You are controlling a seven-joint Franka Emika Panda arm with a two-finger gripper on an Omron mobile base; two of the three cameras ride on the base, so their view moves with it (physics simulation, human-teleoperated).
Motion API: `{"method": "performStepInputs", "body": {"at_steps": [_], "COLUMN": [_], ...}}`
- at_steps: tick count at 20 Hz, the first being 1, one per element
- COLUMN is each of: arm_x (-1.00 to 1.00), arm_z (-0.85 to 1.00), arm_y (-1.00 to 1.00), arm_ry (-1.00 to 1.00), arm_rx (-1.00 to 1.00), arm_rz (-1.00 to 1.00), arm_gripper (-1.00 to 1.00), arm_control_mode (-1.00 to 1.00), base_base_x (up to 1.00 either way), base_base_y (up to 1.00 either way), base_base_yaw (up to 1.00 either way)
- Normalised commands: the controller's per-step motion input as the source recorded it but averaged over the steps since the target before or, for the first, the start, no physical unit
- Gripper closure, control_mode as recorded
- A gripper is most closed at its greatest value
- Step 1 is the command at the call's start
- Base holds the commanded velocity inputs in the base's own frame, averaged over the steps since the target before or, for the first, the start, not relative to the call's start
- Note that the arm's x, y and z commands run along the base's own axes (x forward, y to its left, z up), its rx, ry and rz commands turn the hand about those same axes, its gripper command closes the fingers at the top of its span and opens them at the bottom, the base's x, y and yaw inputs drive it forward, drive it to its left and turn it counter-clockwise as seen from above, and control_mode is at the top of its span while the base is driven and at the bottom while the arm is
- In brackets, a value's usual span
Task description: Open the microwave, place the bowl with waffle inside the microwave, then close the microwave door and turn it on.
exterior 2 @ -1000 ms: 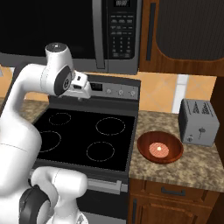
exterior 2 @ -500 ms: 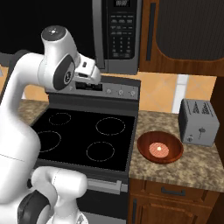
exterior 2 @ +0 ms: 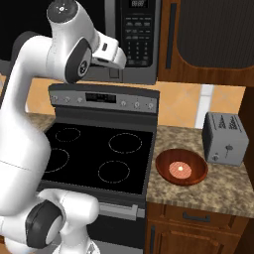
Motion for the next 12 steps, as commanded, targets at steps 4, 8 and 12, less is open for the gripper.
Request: {"method": "performStepInputs", "body": {"at_steps": [4,8,12], "arm_x": [0.32,0.55,0.55], "arm_z": [0.13,-0.09,-0.25], "arm_y": [0.0,0.01,0.04], "arm_ry": [-0.14,-0.04,-0.09], "arm_rx": [-0.03,-0.09,-0.04], "arm_rz": [0.0,0.01,0.04], "arm_gripper": [-1.0,-1.0,-1.0], "arm_control_mode": [-1.0,-1.0,-1.0], "base_base_x": [0.0,0.0,0.0], "base_base_y": [0.0,0.0,0.0], "base_base_yaw": [0.0,0.0,0.0]}}
